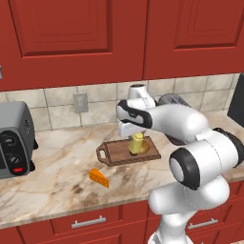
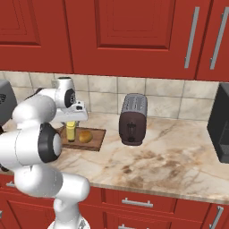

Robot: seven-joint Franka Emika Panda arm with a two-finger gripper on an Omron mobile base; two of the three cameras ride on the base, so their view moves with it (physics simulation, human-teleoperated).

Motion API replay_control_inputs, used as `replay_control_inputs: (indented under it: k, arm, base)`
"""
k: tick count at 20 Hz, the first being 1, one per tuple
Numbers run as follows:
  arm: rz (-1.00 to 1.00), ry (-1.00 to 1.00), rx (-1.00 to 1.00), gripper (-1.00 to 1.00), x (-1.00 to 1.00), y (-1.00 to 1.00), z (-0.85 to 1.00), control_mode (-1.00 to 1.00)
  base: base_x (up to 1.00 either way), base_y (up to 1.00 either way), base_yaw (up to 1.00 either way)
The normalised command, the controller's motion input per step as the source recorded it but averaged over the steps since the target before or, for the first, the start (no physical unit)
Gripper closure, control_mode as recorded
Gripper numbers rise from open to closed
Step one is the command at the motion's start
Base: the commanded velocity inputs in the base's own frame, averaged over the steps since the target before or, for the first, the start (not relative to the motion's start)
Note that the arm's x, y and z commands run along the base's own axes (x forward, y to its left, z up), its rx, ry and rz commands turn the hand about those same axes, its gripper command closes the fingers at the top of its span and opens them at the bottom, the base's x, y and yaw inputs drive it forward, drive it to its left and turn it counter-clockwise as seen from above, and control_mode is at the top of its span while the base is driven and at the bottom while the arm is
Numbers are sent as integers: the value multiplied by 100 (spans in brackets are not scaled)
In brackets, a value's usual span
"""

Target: Retrieve the reheated potato from the microwave, then place the potato, cheese, and condiment on the cutting board.

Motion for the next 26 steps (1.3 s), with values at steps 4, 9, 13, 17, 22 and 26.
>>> replay_control_inputs:
  k: [4, 9, 13, 17, 22, 26]
  arm:
    - [0, 0, 0, 100, 27, 12, -16, -100]
    - [0, 0, 0, 100, 22, 5, -16, -100]
    - [0, 0, 0, 100, 16, 0, -22, -100]
    - [0, 0, 0, 100, 17, 0, -18, -100]
    - [0, 0, 0, 100, 17, 0, -15, -100]
    - [0, 0, 0, 100, 9, 0, -14, -100]
  base:
    - [0, 0, 0]
    - [0, 0, 0]
    - [0, 0, 0]
    - [0, 0, 0]
    - [0, 0, 0]
    - [0, 0, 0]
